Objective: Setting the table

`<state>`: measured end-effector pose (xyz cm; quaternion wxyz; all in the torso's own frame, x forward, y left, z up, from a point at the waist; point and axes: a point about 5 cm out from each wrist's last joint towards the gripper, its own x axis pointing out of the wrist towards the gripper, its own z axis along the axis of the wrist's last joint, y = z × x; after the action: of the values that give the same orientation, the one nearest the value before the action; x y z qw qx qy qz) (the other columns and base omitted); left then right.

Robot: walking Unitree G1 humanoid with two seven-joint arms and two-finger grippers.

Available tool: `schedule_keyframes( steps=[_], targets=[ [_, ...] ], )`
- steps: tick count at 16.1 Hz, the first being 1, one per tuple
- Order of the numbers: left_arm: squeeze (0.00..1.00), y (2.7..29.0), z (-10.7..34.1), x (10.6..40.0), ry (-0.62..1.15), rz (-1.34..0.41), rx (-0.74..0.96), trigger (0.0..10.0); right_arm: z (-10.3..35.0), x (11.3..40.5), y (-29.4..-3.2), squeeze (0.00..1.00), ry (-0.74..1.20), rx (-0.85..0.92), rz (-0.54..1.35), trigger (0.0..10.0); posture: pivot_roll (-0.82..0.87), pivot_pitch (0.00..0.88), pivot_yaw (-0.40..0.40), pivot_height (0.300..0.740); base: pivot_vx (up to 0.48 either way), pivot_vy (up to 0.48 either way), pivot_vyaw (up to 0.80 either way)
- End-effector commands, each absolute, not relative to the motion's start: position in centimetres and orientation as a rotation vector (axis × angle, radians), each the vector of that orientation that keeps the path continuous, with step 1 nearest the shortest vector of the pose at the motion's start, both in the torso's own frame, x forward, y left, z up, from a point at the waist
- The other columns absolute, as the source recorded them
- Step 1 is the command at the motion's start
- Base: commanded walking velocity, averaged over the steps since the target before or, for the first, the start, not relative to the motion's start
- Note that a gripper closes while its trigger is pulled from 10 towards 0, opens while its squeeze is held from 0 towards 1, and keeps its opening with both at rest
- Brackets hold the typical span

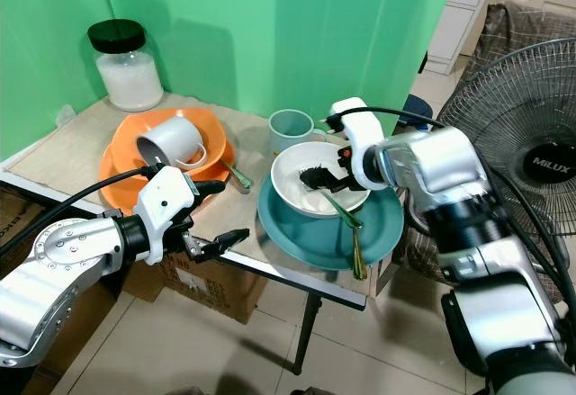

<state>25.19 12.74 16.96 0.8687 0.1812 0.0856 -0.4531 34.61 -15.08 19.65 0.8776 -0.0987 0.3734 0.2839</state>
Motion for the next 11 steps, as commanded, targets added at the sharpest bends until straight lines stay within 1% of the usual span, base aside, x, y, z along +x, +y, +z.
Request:
schedule_keyframes(
  steps=[1, 2, 5, 6, 7, 8, 9, 10, 11],
  targets=[
    [0.0, 12.4, 16.9, 24.8, 0.184, -0.978, 0.383, 10.0, 19.4, 34.8, -15.1, 0.0, 0.807, -0.232, 0.583, 7.5, -0.03, 0.0, -0.045, 0.74, 0.0, 0.0, 0.0],
    [0.0, 12.5, 16.8, 24.7, 0.191, -0.974, 0.387, 10.0, 18.9, 34.9, -15.0, 0.0, 0.827, -0.246, 0.59, 7.1, -0.03, 0.0, -0.052, 0.74, 0.0, 0.0, 0.0],
    [0.0, 12.5, 16.6, 24.5, 0.2, -0.972, 0.388, 10.0, 17.5, 35.0, -14.7, 0.0, 0.877, -0.243, 0.601, 7.1, -0.03, 0.0, -0.058, 0.74, 0.0, 0.0, 0.0],
    [0.0, 12.5, 16.5, 24.4, 0.204, -0.973, 0.39, 10.0, 17.1, 35.2, -14.7, 0.0, 0.89, -0.243, 0.591, 6.1, -0.02, 0.0, -0.062, 0.74, 0.0, 0.0, 0.0],
    [0.0, 12.6, 16.6, 24.3, 0.205, -0.974, 0.39, 10.0, 16.9, 35.5, -14.8, 0.0, 0.893, -0.243, 0.572, 4.2, -0.02, 0.0, -0.063, 0.74, 0.0, 0.0, 0.0],
    [0.0, 12.6, 16.6, 24.3, 0.205, -0.972, 0.39, 10.0, 16.9, 35.6, -14.7, 0.0, 0.894, -0.238, 0.565, 3.6, -0.02, 0.0, -0.064, 0.74, 0.0, 0.0, 0.0],
    [0.0, 12.6, 16.5, 24.3, 0.207, -0.971, 0.391, 10.0, 16.9, 35.8, -14.6, 0.0, 0.893, -0.237, 0.564, 1.4, -0.02, 0.0, -0.064, 0.74, 0.0, 0.0, 0.0],
    [0.0, 12.6, 16.5, 24.3, 0.207, -0.97, 0.391, 10.0, 16.9, 35.9, -14.6, 0.0, 0.894, -0.231, 0.564, 0.8, -0.02, 0.0, -0.064, 0.74, 0.0, 0.0, 0.0],
    [0.0, 12.6, 16.5, 24.2, 0.208, -0.969, 0.39, 10.0, 16.9, 36.0, -14.5, 0.0, 0.895, -0.231, 0.566, 0.0, -0.01, 0.0, -0.066, 0.74, 0.0, 0.0, 0.0]
  ],
)
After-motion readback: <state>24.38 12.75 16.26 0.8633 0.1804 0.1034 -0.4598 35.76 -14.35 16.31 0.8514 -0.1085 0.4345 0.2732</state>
